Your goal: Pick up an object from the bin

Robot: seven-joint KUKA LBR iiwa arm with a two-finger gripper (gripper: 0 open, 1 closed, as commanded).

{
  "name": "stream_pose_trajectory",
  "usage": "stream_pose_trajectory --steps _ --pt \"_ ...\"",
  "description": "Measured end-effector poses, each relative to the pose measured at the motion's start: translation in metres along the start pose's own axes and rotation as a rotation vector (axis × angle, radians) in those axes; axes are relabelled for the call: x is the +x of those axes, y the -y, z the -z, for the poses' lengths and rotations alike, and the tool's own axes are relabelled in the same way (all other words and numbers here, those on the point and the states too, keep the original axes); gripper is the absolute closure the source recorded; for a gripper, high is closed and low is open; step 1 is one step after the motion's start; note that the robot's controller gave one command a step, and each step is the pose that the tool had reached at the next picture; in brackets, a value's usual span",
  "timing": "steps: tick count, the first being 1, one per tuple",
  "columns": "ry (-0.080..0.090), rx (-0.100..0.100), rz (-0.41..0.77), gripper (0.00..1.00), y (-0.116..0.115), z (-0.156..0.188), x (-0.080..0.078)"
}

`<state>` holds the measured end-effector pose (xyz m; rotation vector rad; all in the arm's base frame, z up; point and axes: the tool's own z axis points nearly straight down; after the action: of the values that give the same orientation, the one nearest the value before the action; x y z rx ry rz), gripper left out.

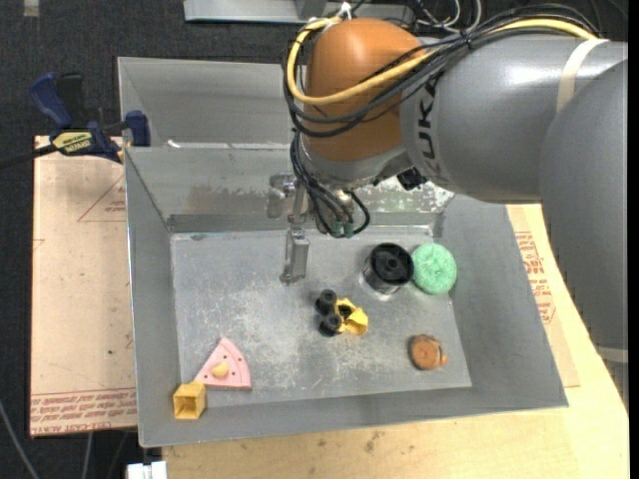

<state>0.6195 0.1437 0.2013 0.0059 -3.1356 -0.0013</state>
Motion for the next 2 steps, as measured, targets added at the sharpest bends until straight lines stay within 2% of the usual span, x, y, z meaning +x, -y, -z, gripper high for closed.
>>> stream_pose_trajectory --steps 1,2 --pt "0.007 -0.001 -0.002 0.0 0.001 0.005 -0.001" --pt "0.008 -0.001 0.014 0.0 0.037 -0.006 0.019"
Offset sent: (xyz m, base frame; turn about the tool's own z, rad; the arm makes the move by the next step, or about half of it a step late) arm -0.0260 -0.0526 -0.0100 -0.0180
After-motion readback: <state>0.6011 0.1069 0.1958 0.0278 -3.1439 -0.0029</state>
